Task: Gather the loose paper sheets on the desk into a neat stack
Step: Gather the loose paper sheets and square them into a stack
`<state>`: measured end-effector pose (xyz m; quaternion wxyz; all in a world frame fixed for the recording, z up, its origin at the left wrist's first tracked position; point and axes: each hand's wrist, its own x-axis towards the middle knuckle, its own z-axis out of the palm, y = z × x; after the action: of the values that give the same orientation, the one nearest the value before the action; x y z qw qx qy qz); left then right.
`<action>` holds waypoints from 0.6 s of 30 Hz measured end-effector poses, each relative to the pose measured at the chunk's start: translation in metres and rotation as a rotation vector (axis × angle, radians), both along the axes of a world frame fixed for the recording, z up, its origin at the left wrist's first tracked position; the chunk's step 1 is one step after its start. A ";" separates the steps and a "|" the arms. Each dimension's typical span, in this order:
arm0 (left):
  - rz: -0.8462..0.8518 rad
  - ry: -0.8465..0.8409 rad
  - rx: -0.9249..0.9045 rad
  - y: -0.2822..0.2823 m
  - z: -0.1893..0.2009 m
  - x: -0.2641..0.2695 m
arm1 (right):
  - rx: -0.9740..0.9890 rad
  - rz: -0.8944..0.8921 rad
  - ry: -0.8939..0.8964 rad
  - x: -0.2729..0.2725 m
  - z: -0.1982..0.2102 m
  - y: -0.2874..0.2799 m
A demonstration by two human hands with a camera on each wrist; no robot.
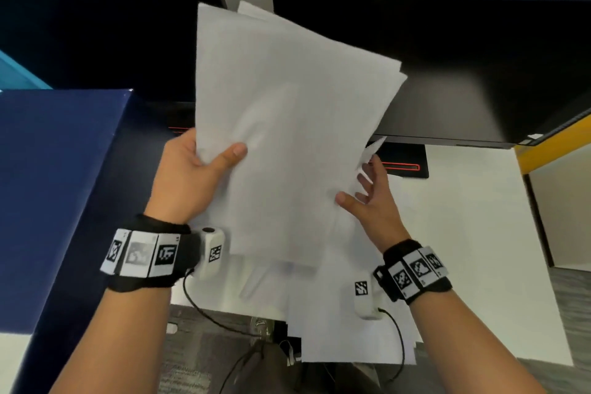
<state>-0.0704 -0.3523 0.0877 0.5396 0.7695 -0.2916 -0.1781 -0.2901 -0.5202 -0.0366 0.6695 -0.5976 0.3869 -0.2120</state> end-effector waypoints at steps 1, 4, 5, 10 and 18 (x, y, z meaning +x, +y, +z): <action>-0.005 0.036 -0.013 -0.006 -0.006 -0.003 | 0.085 -0.014 -0.073 0.003 0.004 -0.001; -0.030 0.145 0.031 -0.020 -0.035 -0.017 | 0.296 -0.092 -0.202 -0.001 0.009 0.003; -0.041 0.184 0.076 -0.023 -0.046 -0.024 | 0.299 -0.115 -0.193 -0.004 0.009 0.007; -0.057 0.375 0.265 -0.025 -0.106 -0.073 | 0.299 -0.200 -0.043 -0.047 -0.029 0.020; -0.413 0.438 0.220 -0.024 -0.091 -0.147 | 0.599 -0.337 -0.113 -0.108 -0.067 0.033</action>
<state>-0.2179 -0.3761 -0.0034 0.4556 0.6911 -0.2974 -0.4758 -0.3977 -0.4870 -0.1032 0.7911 -0.2896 0.4875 -0.2294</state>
